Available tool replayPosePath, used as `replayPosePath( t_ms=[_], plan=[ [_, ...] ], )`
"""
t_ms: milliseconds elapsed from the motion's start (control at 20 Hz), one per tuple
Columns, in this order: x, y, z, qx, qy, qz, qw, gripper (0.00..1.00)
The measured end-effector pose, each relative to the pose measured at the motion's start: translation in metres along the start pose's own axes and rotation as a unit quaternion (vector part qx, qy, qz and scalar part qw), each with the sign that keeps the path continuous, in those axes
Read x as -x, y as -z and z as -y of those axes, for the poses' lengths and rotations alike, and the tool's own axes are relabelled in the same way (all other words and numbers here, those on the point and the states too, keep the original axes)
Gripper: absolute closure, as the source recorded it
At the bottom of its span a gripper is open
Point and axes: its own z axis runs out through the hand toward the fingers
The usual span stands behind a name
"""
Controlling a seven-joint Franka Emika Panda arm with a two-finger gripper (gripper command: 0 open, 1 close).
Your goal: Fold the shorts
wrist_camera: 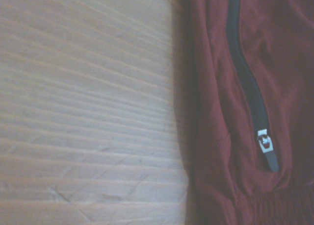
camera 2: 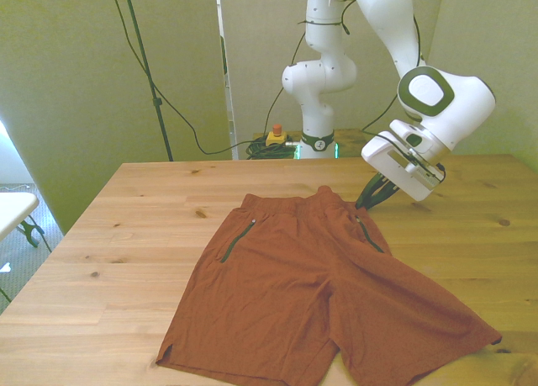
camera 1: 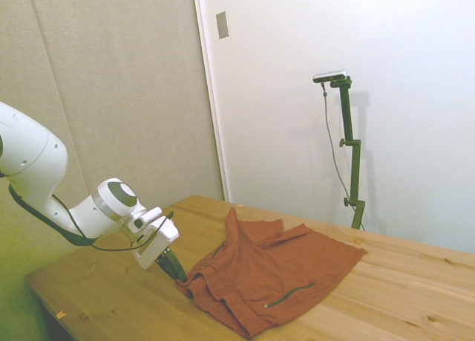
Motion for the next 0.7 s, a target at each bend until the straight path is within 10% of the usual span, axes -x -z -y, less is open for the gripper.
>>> replayPosePath(
  t_ms=[700],
  plan=[
    [-0.047, 0.068, -0.087, -0.102, -0.082, 0.036, 0.9907, 1.00]
  ],
)
